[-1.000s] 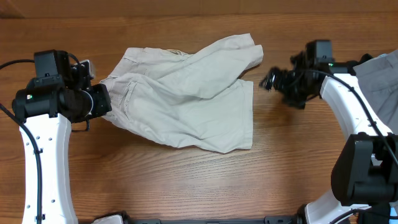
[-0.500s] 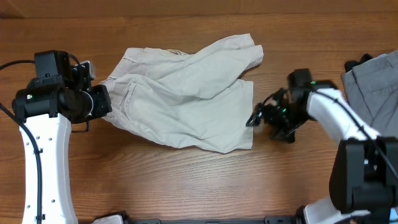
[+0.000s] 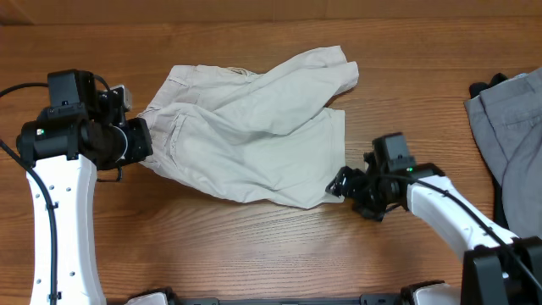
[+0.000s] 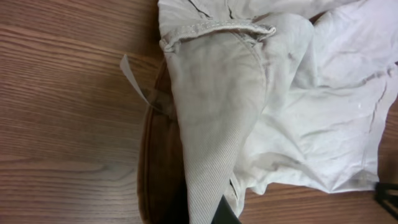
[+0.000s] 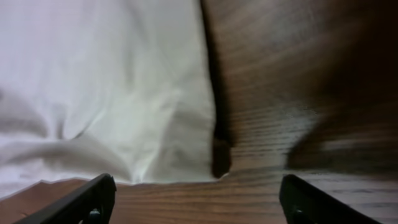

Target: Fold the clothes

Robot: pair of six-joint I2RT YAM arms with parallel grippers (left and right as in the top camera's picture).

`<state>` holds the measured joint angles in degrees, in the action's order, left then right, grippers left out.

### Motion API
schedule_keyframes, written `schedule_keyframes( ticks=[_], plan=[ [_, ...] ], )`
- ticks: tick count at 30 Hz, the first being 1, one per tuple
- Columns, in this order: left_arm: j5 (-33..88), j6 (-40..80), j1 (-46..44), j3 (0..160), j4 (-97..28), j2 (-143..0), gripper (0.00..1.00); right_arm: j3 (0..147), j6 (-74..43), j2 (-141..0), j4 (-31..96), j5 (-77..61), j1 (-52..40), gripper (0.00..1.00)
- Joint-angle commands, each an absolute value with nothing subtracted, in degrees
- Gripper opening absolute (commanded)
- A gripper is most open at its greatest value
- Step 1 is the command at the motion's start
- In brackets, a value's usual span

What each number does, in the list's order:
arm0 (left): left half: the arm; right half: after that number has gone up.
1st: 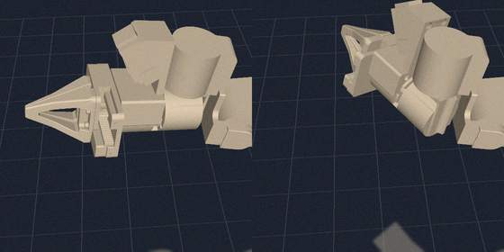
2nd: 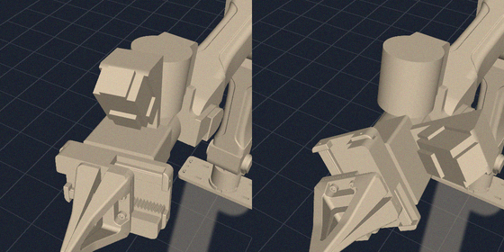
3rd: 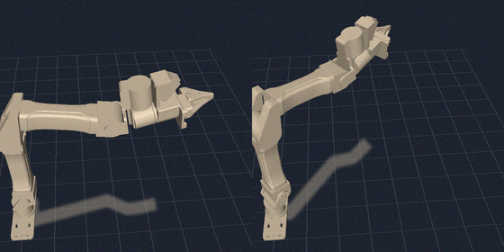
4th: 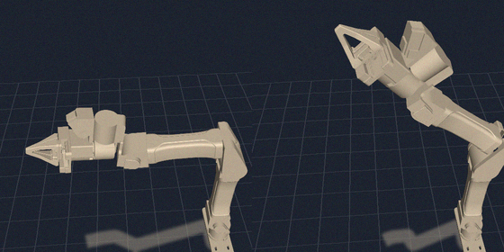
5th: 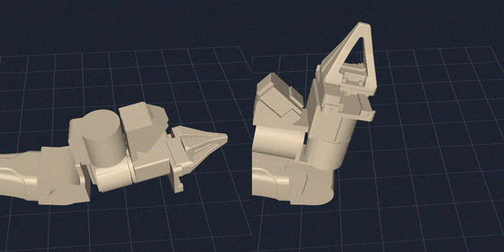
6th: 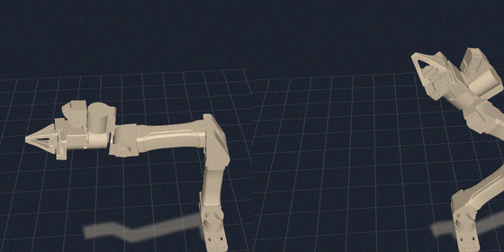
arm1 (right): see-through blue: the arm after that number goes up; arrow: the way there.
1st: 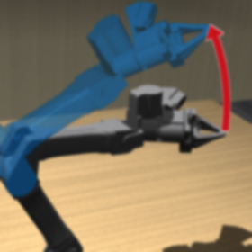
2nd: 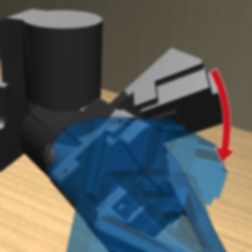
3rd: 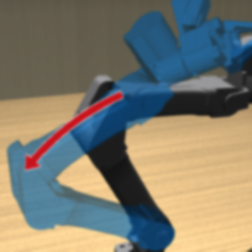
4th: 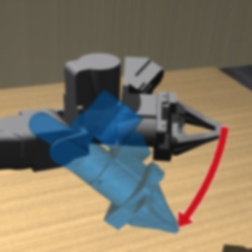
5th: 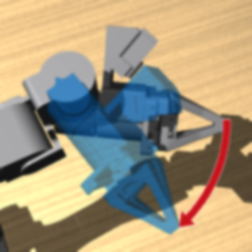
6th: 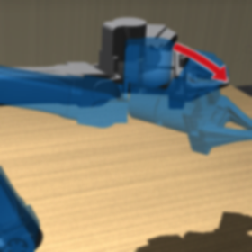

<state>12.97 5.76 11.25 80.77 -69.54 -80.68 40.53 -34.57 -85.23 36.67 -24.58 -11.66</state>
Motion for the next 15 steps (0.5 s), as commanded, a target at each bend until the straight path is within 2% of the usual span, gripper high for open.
schedule_keyframes(
  ticks=[1,3,5,9,12,14,15],
  plan=[
    [14.85,4.64,11.16,81.89,-69.67,-80.2,0.04,38.3,-39.7,-85.41,34.59,-27.97,-11.84,0.86],
    [14.85,4.64,11.16,81.89,-69.65,-80.2,0.04,38.3,-39.7,-85.41,34.76,-28.03,-11.84,0.8],
    [14.85,4.64,11.16,81.89,-69.76,-80.2,0.05,38.3,-39.68,-85.41,34.96,-28.18,-11.84,0.68],
    [14.85,4.64,11.16,81.89,-69.87,-80.2,0.05,38.3,-39.35,-85.41,32.93,-28.23,-11.84,0.65],
    [14.85,4.64,11.16,81.89,-69.84,-80.2,0.05,38.3,-39.18,-85.41,29.78,-28.91,-11.84,0.56],
    [14.85,4.62,11.16,81.89,-70.02,-80.2,0.06,38.3,-39.0,-85.41,28.77,-30.85,-11.84,0.38],
    [14.85,4.4,11.16,81.89,-70.11,-80.2,0.07,38.3,-39.0,-85.41,28.71,-31.55,-11.84,0.24]
  ],
)
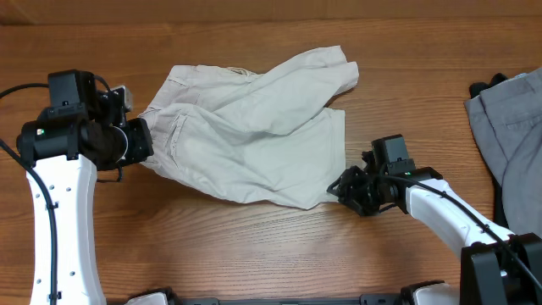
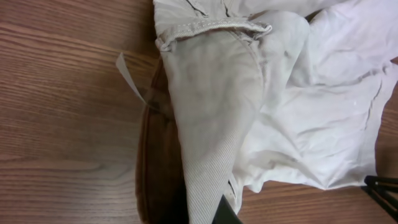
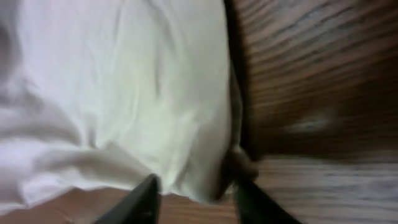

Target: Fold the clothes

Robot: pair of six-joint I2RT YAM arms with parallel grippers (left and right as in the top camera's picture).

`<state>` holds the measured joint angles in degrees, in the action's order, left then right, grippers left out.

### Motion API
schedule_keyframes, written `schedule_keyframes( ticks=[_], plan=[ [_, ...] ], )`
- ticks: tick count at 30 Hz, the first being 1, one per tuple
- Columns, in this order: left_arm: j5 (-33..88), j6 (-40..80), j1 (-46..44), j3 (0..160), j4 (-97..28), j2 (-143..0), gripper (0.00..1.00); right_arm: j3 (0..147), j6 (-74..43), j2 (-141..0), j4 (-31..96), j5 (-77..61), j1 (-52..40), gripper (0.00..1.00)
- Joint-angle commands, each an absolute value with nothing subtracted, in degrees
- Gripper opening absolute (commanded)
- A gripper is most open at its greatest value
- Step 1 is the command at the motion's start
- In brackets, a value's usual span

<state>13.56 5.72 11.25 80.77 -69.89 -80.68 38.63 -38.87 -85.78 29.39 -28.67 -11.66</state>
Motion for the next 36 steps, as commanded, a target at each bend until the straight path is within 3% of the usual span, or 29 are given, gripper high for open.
schedule_keyframes(
  ticks=[1,2,21,23,25,29,36],
  plan=[
    [14.85,4.19,11.16,81.89,-70.28,-80.2,0.08,38.3,-39.03,-85.41,28.75,-31.73,-11.84,0.1],
    [14.83,4.05,11.16,81.89,-70.39,-80.2,0.09,38.3,-39.03,-85.38,28.77,-31.7,-11.84,0.04],
    [14.39,0.69,11.18,81.89,-72.93,-80.2,0.18,41.74,-32.97,-72.55,31.59,-26.98,-6.24,0.04],
    [13.63,0.05,11.18,81.87,-73.78,-80.2,0.06,41.74,-32.95,-72.55,31.57,-26.83,-6.24,0.04],
    [12.01,-0.03,11.18,81.87,-74.61,-80.23,0.04,41.74,-32.97,-72.53,31.38,-25.63,-6.24,0.04],
    [10.28,0.71,11.18,80.75,-76.51,-80.23,0.31,41.74,-32.97,-72.53,31.46,-24.21,-6.24,0.04],
    [5.98,19.9,11.51,68.82,-73.95,-80.23,0.49,41.74,-32.95,-72.53,32.05,-24.23,-6.24,0.04]
  ],
)
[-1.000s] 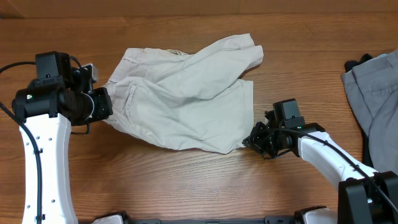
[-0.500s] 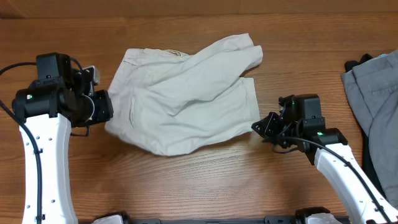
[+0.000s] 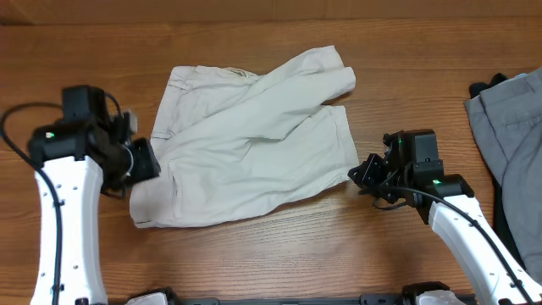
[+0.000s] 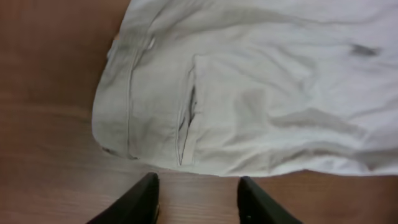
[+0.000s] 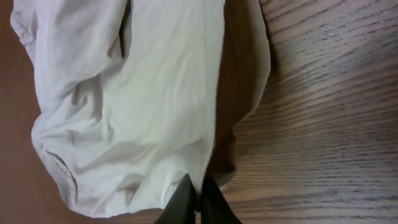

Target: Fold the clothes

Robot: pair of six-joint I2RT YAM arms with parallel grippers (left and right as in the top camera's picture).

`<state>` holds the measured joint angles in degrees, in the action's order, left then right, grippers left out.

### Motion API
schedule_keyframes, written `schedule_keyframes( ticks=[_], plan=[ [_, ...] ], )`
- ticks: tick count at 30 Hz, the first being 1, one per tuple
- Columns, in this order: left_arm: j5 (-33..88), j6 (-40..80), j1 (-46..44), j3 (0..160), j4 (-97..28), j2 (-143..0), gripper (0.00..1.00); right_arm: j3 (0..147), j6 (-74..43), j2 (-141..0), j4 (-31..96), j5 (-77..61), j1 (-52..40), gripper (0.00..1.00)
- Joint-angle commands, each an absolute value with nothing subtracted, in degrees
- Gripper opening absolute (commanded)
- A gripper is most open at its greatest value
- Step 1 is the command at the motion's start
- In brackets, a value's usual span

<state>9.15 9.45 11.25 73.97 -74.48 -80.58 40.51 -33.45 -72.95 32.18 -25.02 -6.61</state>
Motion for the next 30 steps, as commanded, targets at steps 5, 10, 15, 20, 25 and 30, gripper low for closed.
schedule_keyframes(
  ticks=[5,10,15,20,25,30],
  plan=[
    [9.72,23.16,13.23,56.14,-68.07,-80.23,0.64,41.74,-32.95,-72.55,33.32,-24.18,-6.24,0.04],
    [9.78,24.01,18.55,47.79,-63.11,-80.23,0.63,41.74,-32.95,-72.55,33.56,-24.23,-6.24,0.04],
    [2.13,24.38,26.35,47.79,-59.27,-80.03,0.68,41.74,-32.97,-72.55,33.8,-24.18,-6.24,0.04],
    [2.94,18.11,31.92,47.72,-55.55,-80.36,0.81,41.74,-32.95,-72.55,33.8,-24.21,-6.24,0.04],
    [11.14,10.57,32.8,47.09,-53.8,-82.37,0.79,41.74,-32.97,-72.55,33.74,-24.21,-6.24,0.04],
    [12.12,9.3,32.71,42.28,-49.6,-85.69,0.78,41.74,-32.97,-72.55,33.78,-24.25,-6.24,0.04]
  ],
)
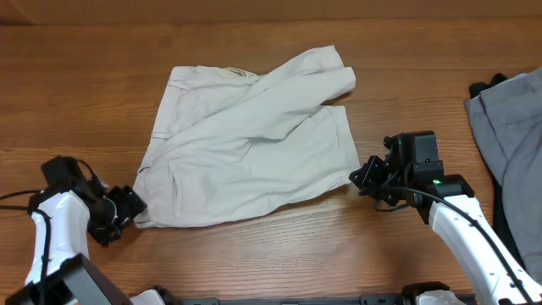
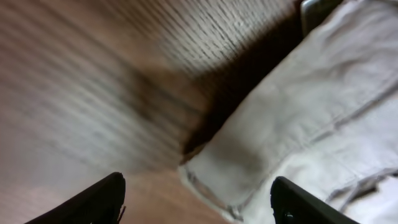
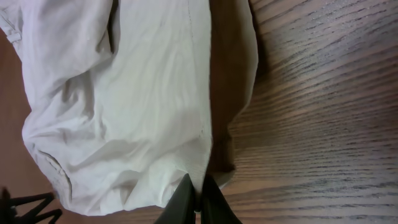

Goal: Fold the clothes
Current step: 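Lift the pants with both grippers and stretch them apart in the air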

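Note:
Beige shorts [image 1: 250, 148] lie spread on the wooden table [image 1: 271, 246], waistband to the left and leg hems to the right. My right gripper [image 1: 362, 176] is shut on the lower leg hem [image 3: 198, 168] at the shorts' right edge. My left gripper [image 1: 127, 207] sits low at the shorts' lower left corner [image 2: 230, 168], open, one finger on either side, nothing between the fingers. The left wrist view is blurred.
A grey garment [image 1: 508, 127] lies at the table's right edge, with something black [image 1: 487, 85] beside it. A white thing [image 1: 148, 296] shows at the front edge.
My left gripper has moved from beside the waistband's left side down to the shorts' lower left corner and now stands wide open. The right gripper keeps its hold on the hem.
My left gripper held the bunched waistband lifted at the left while my right gripper was open at the lower right hem. The right then closed round that hem. Later the shorts lay spread flat, the left gripper released. Now the left sits open at the lower left corner.

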Robot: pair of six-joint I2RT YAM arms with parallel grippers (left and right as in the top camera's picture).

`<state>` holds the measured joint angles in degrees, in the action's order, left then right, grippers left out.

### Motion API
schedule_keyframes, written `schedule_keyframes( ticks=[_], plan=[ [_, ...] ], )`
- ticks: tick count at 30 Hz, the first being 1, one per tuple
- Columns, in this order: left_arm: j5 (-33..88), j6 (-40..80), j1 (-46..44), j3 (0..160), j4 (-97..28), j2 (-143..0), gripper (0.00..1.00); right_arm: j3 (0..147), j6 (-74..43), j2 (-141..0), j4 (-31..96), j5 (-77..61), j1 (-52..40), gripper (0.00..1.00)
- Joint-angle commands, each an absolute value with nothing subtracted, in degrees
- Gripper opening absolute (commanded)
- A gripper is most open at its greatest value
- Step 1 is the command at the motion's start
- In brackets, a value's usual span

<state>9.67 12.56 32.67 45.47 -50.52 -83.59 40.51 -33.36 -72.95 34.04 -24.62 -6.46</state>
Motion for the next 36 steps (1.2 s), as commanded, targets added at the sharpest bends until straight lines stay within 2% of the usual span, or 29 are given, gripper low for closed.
schedule_keyframes(
  ticks=[1,4,8,9,10,15,19,29,36],
  plan=[
    [12.14,9.17,32.71,41.15,-48.75,-86.43,0.73,41.74,-32.97,-72.55,33.8,-24.27,-6.24,0.04],
    [13.34,9.04,32.71,38.92,-47.03,-88.16,0.54,41.74,-32.97,-72.55,34.2,-24.27,-6.24,0.04],
    [14.98,7.94,32.71,39.11,-46.89,-88.23,0.14,41.74,-32.95,-72.53,34.22,-24.25,-6.24,0.04],
    [15.99,7.18,32.71,39.18,-46.87,-88.23,0.07,41.74,-32.95,-72.53,34.17,-24.23,-6.24,0.04],
    [16.99,6.7,32.71,39.4,-46.87,-88.23,0.04,41.74,-32.88,-72.53,34.13,-24.23,-6.24,0.04],
    [21.28,5.43,32.71,45.56,-52.73,-87.29,0.04,43.99,-27.88,-71.61,35.35,-23.92,-6.24,0.04],
    [25.5,2.87,32.64,55.33,-62.41,-83.55,0.04,51.86,-24.99,-68.95,42.41,-20.75,-6.24,0.04],
    [29.89,-0.16,32.58,90.32,-80.88,-71.66,0.04,84.99,-24.99,-67.51,65.82,-10.02,-5.5,0.04],
    [35.81,-0.19,32.53,109.65,-82.41,-67.16,0.04,105.51,-23.31,-67.51,73.87,-8.14,-3.2,0.04]
  ],
)
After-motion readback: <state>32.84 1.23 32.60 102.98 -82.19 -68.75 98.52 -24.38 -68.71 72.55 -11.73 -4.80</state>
